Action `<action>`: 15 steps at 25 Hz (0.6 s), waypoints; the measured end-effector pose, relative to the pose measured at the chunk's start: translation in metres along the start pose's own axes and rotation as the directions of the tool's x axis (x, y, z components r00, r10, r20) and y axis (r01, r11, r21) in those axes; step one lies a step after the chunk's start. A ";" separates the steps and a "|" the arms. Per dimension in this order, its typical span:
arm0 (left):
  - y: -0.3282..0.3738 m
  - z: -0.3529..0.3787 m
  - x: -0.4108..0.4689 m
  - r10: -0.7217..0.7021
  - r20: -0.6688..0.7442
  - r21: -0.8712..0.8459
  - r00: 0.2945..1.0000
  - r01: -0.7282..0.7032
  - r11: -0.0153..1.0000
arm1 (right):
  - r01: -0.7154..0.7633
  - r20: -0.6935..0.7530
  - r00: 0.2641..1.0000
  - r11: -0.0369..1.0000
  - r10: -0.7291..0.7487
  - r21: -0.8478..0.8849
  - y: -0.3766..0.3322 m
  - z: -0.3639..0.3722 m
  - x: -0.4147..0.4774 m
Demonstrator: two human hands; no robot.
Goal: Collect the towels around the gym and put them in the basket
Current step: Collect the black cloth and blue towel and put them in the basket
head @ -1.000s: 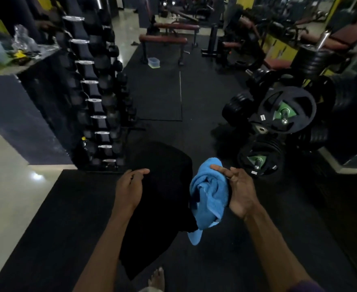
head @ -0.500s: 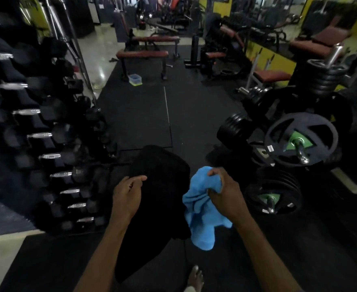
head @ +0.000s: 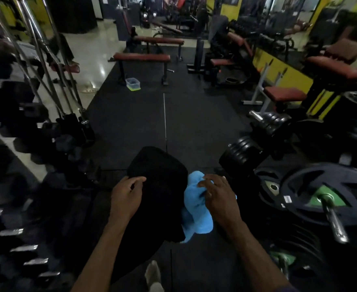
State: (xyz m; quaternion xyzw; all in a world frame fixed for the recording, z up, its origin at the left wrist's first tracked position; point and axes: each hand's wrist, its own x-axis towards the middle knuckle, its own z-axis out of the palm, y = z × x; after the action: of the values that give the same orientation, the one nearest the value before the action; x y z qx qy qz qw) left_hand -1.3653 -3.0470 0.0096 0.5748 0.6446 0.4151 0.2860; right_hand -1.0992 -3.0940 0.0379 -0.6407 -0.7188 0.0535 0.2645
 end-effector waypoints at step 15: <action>0.026 0.141 0.450 0.127 0.081 0.181 0.989 -0.140 0.973 | -0.103 -0.156 0.980 0.987 0.122 0.124 0.140 0.125 0.428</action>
State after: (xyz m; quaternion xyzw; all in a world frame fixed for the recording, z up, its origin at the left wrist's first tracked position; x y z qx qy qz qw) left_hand -1.3117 -2.5774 0.0120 0.6551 0.6303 0.3510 0.2245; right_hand -1.0471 -2.6310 0.0061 -0.6661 -0.6531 0.0570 0.3556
